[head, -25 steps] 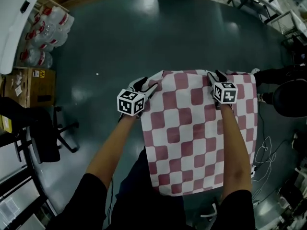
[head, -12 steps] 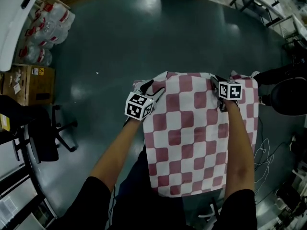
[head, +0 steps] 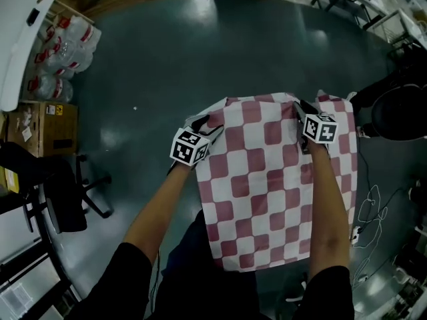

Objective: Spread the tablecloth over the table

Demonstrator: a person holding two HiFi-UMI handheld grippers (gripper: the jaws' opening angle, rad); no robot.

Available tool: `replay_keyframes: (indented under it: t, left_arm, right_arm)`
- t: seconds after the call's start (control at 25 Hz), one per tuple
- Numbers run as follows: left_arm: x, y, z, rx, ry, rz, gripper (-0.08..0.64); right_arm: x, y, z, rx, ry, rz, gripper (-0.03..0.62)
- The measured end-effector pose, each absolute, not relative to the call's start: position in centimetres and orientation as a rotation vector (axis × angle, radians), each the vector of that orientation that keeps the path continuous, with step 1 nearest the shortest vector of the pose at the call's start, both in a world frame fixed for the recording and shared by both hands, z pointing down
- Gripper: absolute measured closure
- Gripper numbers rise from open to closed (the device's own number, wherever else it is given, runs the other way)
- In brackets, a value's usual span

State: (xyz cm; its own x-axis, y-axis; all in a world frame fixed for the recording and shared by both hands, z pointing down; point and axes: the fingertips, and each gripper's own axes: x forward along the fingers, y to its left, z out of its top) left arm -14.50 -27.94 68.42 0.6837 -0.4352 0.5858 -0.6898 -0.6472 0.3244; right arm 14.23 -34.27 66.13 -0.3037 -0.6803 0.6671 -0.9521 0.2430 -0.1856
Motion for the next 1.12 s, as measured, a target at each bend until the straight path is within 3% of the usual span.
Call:
replay_keyframes:
  t: [0.28,0.36,0.44,0.56,0.72,0.96,1.12]
  left_arm:
    - [-15.4,-25.6,63.4,2.487,-0.82,0.532,0.327]
    - [-15.6,-24.4,61.6,2.522,-0.823,0.518,0.399]
    - [-15.7,-23.0,60.4,2.521,-0.815,0.5,0.523]
    - [-14.8,-19.5,59.4,2.494,-0.774,0.5,0.537]
    - [-13.1,-15.3,58.3,2.514,-0.73,0.543,0.537]
    - [-12.2,-12.0,61.3,2.483,-0.606,0.575,0.537]
    - [-9.9,-14.7,62.9,2.531,-0.563,0.614,0.535]
  right_arm:
    - [10.3,-24.1,60.9,1.674,-2.087,0.66,0.456]
    - [9.2,-21.3,59.3,1.712,-2.114,0.687,0.461]
    - [8.1,-18.9,58.0,1.72,-2.148,0.7,0.524]
    - [7.2,-15.3,56.7,1.72,-2.2,0.745,0.56]
    - [6.6,-11.0,55.9,1.746,-2.198,0.748,0.561]
    - [5.1,-4.8,61.5,1.731,-2.087,0.831,0.561]
    - [6.6,-6.3,63.2,1.78,-2.017,0.868,0.56]
